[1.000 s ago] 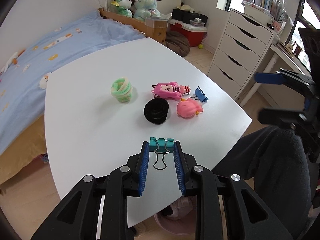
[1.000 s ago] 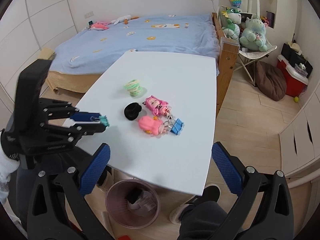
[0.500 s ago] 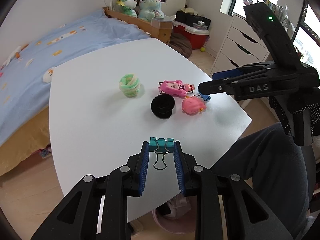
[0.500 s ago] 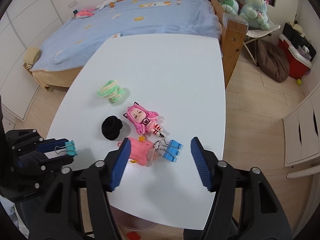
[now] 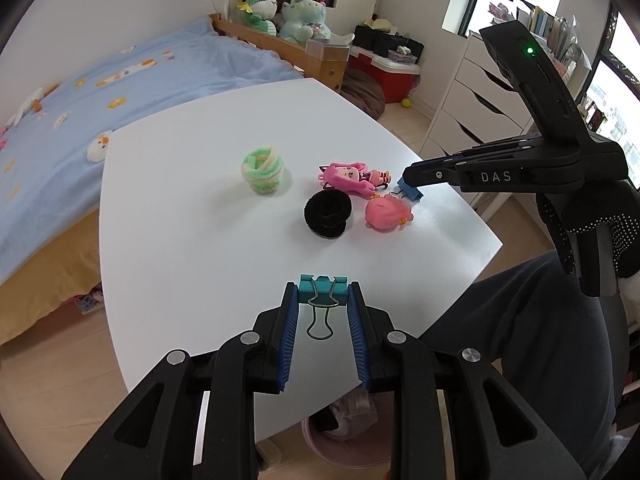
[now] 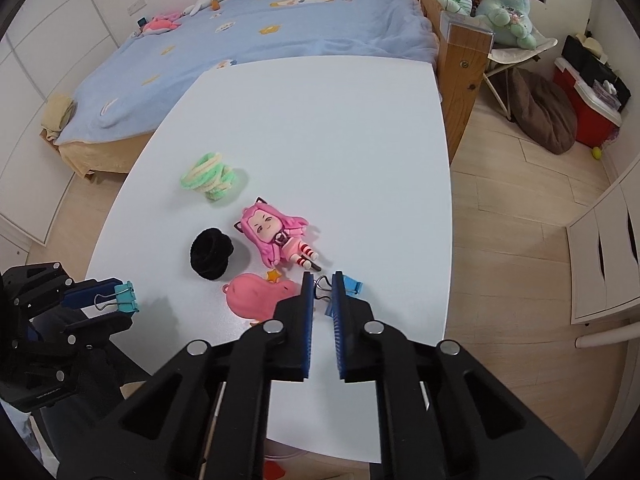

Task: Collect trash
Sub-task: 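Grasp the blue binder clip with the right tool while the left tool holds the teal clip, then open the left tool over the pink bin, dropping the teal clip, while the right tool drops the blue clip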

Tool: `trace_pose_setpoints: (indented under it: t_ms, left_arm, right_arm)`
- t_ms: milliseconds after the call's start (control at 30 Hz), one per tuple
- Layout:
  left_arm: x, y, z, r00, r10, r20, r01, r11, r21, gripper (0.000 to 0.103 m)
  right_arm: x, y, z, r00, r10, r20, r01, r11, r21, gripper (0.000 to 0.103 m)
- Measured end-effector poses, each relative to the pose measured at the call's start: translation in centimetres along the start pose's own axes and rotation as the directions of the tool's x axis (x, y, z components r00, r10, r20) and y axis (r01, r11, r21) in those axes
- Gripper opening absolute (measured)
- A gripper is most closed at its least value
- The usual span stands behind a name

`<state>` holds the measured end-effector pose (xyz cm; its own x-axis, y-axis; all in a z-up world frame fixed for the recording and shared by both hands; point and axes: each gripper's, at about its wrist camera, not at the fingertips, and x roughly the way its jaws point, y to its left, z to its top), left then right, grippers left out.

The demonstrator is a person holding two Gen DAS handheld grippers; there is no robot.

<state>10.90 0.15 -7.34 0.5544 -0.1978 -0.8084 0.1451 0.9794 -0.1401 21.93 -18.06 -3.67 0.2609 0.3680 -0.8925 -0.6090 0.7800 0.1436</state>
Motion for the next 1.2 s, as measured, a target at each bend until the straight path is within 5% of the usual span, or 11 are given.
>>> trace_pose_setpoints:
  t_ms: [567,1200]
  left_arm:
    - [-2.0,-0.3,-0.6,0.999,0.022,0.026,-0.021,1.0,-0.006,0.025]
    - [-6.0,-4.0,-4.5,0.998,-0.001,0.07,-0.001,0.999,0.035,0.025]
  right_arm:
    - [-4.2,0.3,-1.6,0.995,0.02,0.102,-0.017,0.999,-0.028,0.001]
    - [-11.2,5.8,-10.1,0.967,0.186,0.173,-0.157,0.973,-0.168,0.001]
